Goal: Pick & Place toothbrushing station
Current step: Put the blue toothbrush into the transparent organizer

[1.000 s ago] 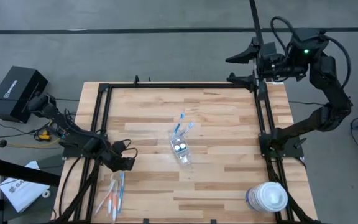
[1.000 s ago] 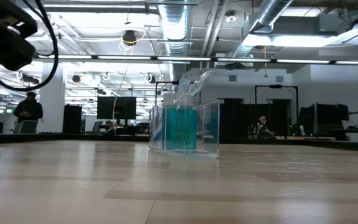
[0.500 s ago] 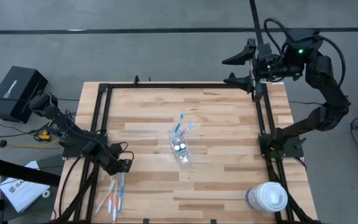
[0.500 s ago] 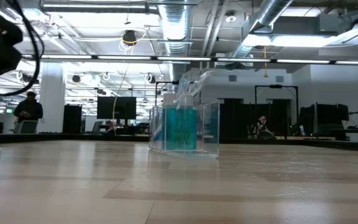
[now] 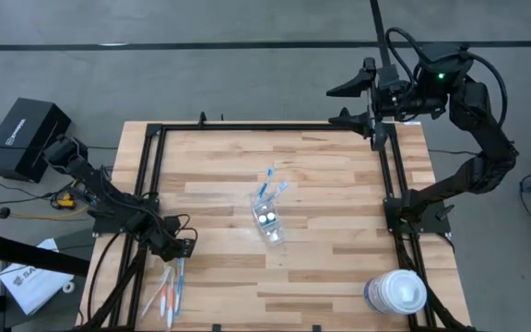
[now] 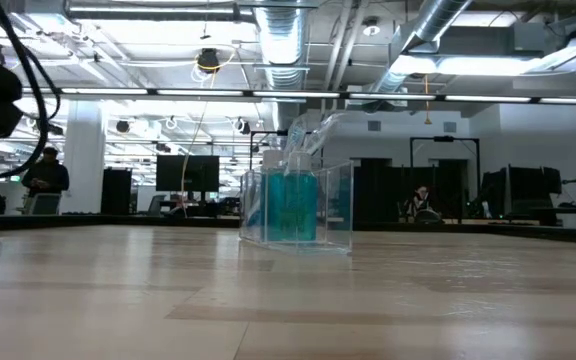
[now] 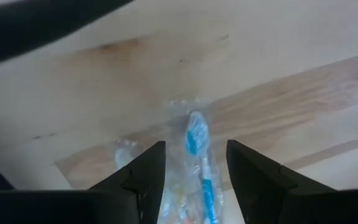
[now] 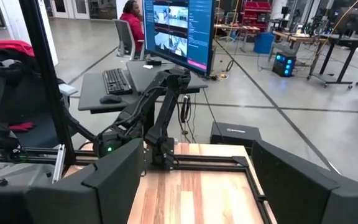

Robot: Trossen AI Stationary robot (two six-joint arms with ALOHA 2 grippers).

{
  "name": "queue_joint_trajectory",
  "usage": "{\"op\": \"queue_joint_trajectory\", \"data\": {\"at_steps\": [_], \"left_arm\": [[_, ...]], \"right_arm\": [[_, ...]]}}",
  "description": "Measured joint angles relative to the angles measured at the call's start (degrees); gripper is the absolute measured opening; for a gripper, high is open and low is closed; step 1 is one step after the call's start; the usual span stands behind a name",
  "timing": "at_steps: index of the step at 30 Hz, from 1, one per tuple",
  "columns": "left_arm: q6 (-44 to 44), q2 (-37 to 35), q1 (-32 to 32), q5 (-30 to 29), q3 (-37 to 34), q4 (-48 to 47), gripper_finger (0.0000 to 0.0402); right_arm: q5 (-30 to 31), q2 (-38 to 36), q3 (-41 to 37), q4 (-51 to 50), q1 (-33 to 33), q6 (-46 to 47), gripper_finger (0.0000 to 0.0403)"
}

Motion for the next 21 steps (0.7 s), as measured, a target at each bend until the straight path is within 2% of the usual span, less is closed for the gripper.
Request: {"op": "queue_joint_trajectory", "data": {"at_steps": [10, 16, 19, 21], "left_arm": [[0.3, 6.8, 0.0, -0.6, -0.3, 6.6, 0.0163], [0.1, 13.6, 0.0, -0.2, -0.1, 14.8, 0.0163], [0.0, 15.5, 0.3, -0.2, 0.0, 16.9, 0.0148], [0.2, 15.9, 0.6, -0.3, 0.0, 17.4, 0.0121]], "right_arm": [[-0.1, 0.1, 0.0, 0.2, 0.0, 0.6, 0.0289], [-0.1, 0.4, 0.0, 0.6, 0.0, 0.6, 0.0289], [-0.1, 0.3, 0.0, 0.7, 0.0, 0.6, 0.0289], [-0.1, 0.4, 0.0, 0.7, 0.0, 0.6, 0.0289]]}}
